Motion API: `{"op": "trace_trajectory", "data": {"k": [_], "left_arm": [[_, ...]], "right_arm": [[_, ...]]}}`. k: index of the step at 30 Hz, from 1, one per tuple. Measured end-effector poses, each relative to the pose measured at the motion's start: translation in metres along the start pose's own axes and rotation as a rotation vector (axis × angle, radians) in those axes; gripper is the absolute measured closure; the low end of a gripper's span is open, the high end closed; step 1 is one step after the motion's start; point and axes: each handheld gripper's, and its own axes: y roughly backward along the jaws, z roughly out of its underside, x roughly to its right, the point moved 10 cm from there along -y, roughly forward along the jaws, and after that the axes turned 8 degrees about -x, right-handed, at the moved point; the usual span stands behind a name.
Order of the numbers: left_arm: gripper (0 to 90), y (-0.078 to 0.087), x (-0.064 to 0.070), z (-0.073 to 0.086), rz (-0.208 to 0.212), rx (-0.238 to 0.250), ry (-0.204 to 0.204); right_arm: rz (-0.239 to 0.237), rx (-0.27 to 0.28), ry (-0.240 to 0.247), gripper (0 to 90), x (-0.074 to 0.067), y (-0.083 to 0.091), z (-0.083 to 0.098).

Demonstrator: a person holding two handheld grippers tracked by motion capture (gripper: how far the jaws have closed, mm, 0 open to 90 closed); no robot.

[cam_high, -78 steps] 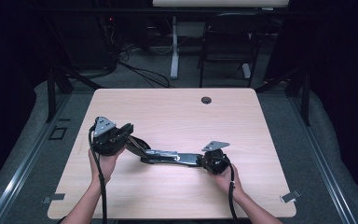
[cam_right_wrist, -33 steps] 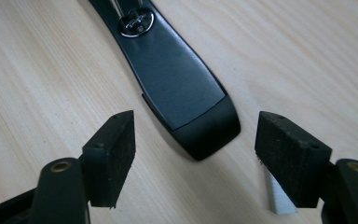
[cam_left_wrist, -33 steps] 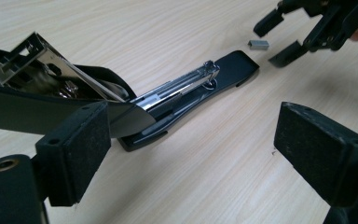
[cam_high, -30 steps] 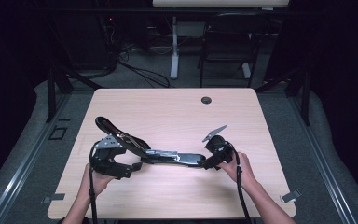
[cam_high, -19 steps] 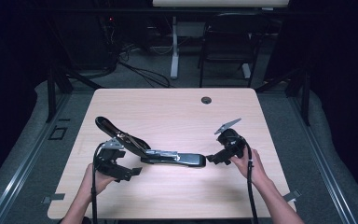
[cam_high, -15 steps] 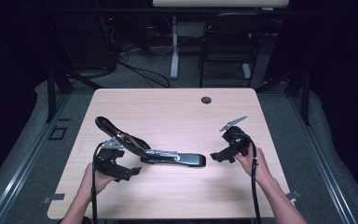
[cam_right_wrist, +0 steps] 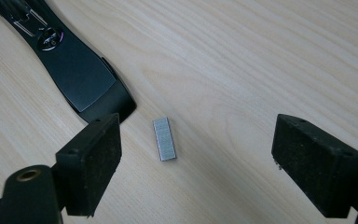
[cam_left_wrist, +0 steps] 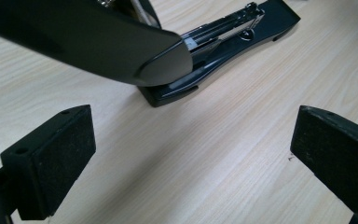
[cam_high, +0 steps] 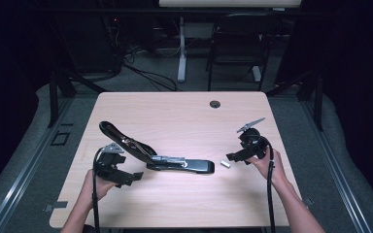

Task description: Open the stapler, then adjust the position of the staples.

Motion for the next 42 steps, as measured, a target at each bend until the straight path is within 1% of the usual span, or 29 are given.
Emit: {"op": "trace_trajectory", "data": {"k": [3,6,7,9,10,11,12,13,14,17,18,19,20,21,24,25,28,30,31,33,34,36,38,39,42], "left_arm": [[0.0,-0.001,-0.003,0.002,0.003,-0.009,0.007],[0.0,-0.003,-0.006,0.005,0.012,-0.018,0.017],[0.0,-0.004,-0.009,0.007,0.012,-0.028,0.022],[0.0,-0.004,-0.011,0.008,0.012,-0.035,0.031],[0.0,-0.003,-0.012,0.008,0.011,-0.033,0.033],[0.0,-0.003,-0.012,0.007,0.011,-0.026,0.038],[0.0,-0.003,-0.013,0.006,0.010,-0.026,0.035],[0.0,-0.003,-0.013,0.006,0.010,-0.028,0.035],[0.0,-0.003,-0.014,0.006,0.009,-0.029,0.032],[0.0,-0.005,-0.017,0.007,0.007,-0.037,0.038],[0.0,-0.005,-0.018,0.007,0.004,-0.038,0.041],[0.0,-0.004,-0.019,0.008,0.004,-0.041,0.039],[0.0,-0.004,-0.020,0.007,0.004,-0.037,0.044],[0.0,-0.004,-0.021,0.007,0.001,-0.034,0.051],[0.0,-0.005,-0.022,0.007,-0.002,-0.037,0.051],[0.0,-0.005,-0.023,0.007,-0.001,-0.039,0.050],[0.0,-0.007,-0.023,0.007,-0.001,-0.047,0.050],[0.0,-0.007,-0.024,0.007,-0.001,-0.048,0.051],[0.0,-0.007,-0.025,0.007,-0.003,-0.046,0.051],[0.0,-0.007,-0.025,0.007,-0.004,-0.044,0.057],[0.0,-0.007,-0.025,0.007,-0.005,-0.045,0.057],[0.0,-0.006,-0.026,0.008,-0.004,-0.048,0.057],[0.0,-0.007,-0.026,0.008,-0.004,-0.049,0.056],[0.0,-0.007,-0.026,0.008,-0.006,-0.050,0.056],[0.0,-0.008,-0.026,0.007,-0.010,-0.051,0.044]], "right_arm": [[-0.001,-0.018,0.017,16.8,-0.001,-0.003,0.001],[-0.012,-0.053,0.040,19.9,-0.003,-0.006,0.005],[-0.011,-0.047,0.041,19.6,-0.003,-0.008,0.005],[-0.017,-0.055,0.036,19.6,-0.005,-0.010,0.005],[-0.015,-0.067,0.048,20.2,-0.005,-0.010,0.006],[-0.018,-0.057,0.046,21.0,-0.006,-0.011,0.005],[-0.021,-0.056,0.057,24.1,-0.007,-0.012,0.004],[-0.018,-0.059,0.053,27.8,-0.008,-0.012,0.004],[-0.025,-0.062,0.061,30.6,-0.010,-0.014,0.003],[-0.029,-0.088,0.086,37.0,-0.011,-0.018,0.003],[-0.025,-0.095,0.094,38.3,-0.011,-0.021,0.003],[-0.035,-0.090,0.089,41.1,-0.013,-0.023,0.001],[-0.038,-0.099,0.095,43.8,-0.013,-0.024,0.001],[-0.044,-0.094,0.096,44.7,-0.014,-0.026,0.000],[-0.042,-0.119,0.125,50.6,-0.015,-0.033,-0.001],[-0.042,-0.115,0.130,52.4,-0.016,-0.035,-0.002],[-0.039,-0.145,0.162,57.5,-0.017,-0.041,-0.002],[-0.033,-0.164,0.170,61.9,-0.018,-0.046,-0.003],[-0.040,-0.181,0.186,63.7,-0.018,-0.047,-0.003],[-0.039,-0.183,0.185,65.8,-0.019,-0.049,-0.004],[-0.039,-0.178,0.172,67.4,-0.021,-0.051,-0.004],[-0.038,-0.200,0.187,68.8,-0.021,-0.052,-0.004],[-0.031,-0.209,0.182,69.5,-0.022,-0.053,-0.003],[-0.028,-0.220,0.190,69.6,-0.021,-0.052,-0.003],[-0.029,-0.219,0.169,69.9,-0.021,-0.054,-0.002]]}}
